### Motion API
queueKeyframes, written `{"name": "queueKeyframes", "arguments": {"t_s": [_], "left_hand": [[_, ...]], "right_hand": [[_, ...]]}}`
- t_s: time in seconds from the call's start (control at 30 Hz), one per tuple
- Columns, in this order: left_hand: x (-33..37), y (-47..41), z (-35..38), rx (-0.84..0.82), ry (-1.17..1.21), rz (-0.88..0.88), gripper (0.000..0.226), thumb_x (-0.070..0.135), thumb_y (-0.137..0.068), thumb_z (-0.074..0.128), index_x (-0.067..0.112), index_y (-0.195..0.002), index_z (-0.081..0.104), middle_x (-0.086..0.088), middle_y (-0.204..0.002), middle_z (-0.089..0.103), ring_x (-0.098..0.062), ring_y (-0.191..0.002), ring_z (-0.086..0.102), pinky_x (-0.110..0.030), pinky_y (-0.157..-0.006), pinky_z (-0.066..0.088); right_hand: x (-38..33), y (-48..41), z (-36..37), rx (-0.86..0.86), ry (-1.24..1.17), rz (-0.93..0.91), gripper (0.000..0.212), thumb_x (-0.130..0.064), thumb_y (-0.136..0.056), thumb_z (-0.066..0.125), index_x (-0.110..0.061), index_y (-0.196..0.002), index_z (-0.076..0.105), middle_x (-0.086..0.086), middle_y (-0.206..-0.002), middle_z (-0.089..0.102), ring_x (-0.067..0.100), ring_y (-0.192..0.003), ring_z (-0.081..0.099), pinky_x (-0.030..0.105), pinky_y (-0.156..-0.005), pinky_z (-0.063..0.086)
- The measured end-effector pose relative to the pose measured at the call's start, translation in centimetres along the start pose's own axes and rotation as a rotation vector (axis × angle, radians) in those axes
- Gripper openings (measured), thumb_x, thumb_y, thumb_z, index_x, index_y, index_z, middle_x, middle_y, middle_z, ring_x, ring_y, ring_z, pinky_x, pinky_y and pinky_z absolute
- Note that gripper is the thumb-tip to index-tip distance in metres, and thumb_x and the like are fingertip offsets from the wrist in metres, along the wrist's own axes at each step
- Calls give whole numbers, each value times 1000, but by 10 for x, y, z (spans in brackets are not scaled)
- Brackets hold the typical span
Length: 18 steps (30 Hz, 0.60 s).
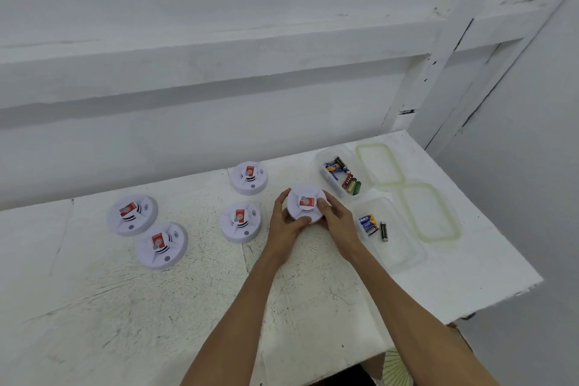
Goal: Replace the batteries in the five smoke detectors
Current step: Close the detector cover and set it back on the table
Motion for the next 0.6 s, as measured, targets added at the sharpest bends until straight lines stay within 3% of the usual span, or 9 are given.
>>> {"name": "queueKeyframes", "arguments": {"t_s": [0.3, 0.6], "left_hand": [[-1, -1, 1, 11, -8, 2, 90, 11, -74, 85, 30, -153, 45, 6, -144, 63, -20, -131, 62, -52, -109, 52], [2, -1, 3, 8, 18, -6, 81, -10, -87, 73, 22, -155, 42, 4, -143, 64, -20, -130, 63, -50, -107, 54]], "right_hand": [[-2, -1, 0, -4, -13, 13, 36, -32, -99, 61, -24, -133, 64, -3, -123, 71, 17, -116, 67, 48, -102, 52], [-2, 1, 2, 16, 24, -20, 33, -33, -99, 60, -25, -132, 64, -5, -122, 71, 13, -113, 68, 42, -101, 54]]}}
Point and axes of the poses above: each hand's wrist, its own y-axis away from the middle knuckle, its own z-axis out of the palm, x = y × z, the point moved 1 cm from there along -y, towards the middle knuckle
